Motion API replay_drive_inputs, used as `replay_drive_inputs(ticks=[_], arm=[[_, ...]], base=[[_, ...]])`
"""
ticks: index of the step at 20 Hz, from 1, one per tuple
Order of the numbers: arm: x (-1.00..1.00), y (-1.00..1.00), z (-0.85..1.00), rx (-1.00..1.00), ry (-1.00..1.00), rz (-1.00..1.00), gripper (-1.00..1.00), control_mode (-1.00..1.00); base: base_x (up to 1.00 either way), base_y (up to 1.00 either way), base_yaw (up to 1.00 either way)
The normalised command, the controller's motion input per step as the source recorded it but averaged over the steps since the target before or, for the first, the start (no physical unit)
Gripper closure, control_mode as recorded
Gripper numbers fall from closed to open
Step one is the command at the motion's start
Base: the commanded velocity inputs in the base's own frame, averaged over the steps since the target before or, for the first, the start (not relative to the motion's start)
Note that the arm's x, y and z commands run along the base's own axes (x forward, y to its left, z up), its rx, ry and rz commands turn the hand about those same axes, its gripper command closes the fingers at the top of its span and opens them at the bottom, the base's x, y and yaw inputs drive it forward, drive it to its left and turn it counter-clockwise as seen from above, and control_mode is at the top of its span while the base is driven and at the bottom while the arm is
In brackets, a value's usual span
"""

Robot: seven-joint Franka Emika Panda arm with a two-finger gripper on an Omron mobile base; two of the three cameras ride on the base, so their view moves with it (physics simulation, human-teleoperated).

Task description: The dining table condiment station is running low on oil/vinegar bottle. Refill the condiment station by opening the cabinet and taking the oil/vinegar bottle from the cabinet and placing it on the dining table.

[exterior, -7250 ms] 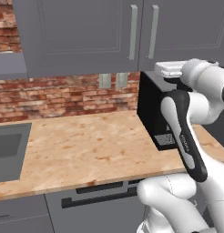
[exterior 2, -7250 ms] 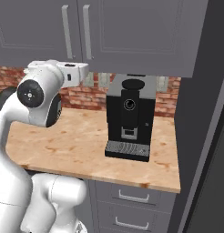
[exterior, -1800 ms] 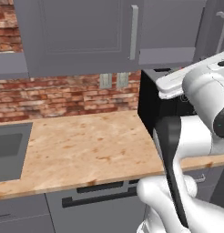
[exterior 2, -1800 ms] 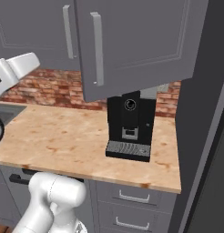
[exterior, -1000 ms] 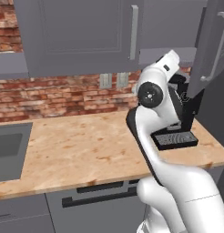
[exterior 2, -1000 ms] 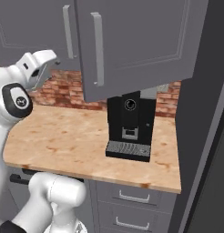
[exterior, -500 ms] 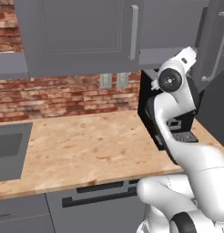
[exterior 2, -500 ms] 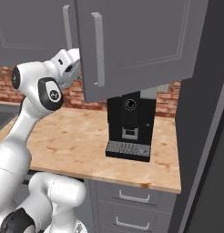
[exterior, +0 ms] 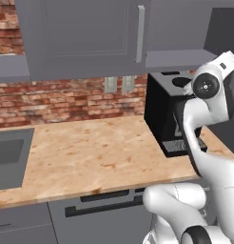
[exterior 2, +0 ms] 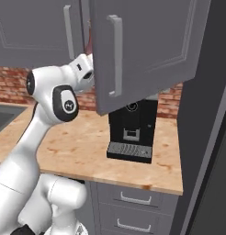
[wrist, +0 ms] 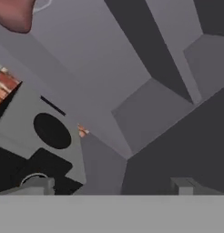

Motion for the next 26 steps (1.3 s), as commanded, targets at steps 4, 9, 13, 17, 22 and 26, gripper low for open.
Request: replay_drive_inputs(ticks=[4,9,13,17,22,26], arm=[[-0.50,-1.00,0.00,0.12,0.00,-0.10,-1.00,-1.00],[-0.27,-1.00,0.00,0.16,0.06,-0.11,-1.00,-1.00],[-0.12,-1.00,-0.08,0.13,0.05,-0.08,-1.00,-1.00],[-0.04,-0.66,-0.08,0.07,-0.01,-0.03,-1.00,-1.00],[-0.34,0.02,-0.14,-0.01,-0.11,0.00,-1.00,-1.00],[-0.33,0.96,-0.05,-0.11,-0.12,-0.02,-1.00,-1.00]], base=[[0.00,0.00,0.00],[0.00,0.00,0.00],[0.00,0.00,0.00],[0.00,0.00,0.00],[0.00,0.00,0.00],[0.00,0.00,0.00]])
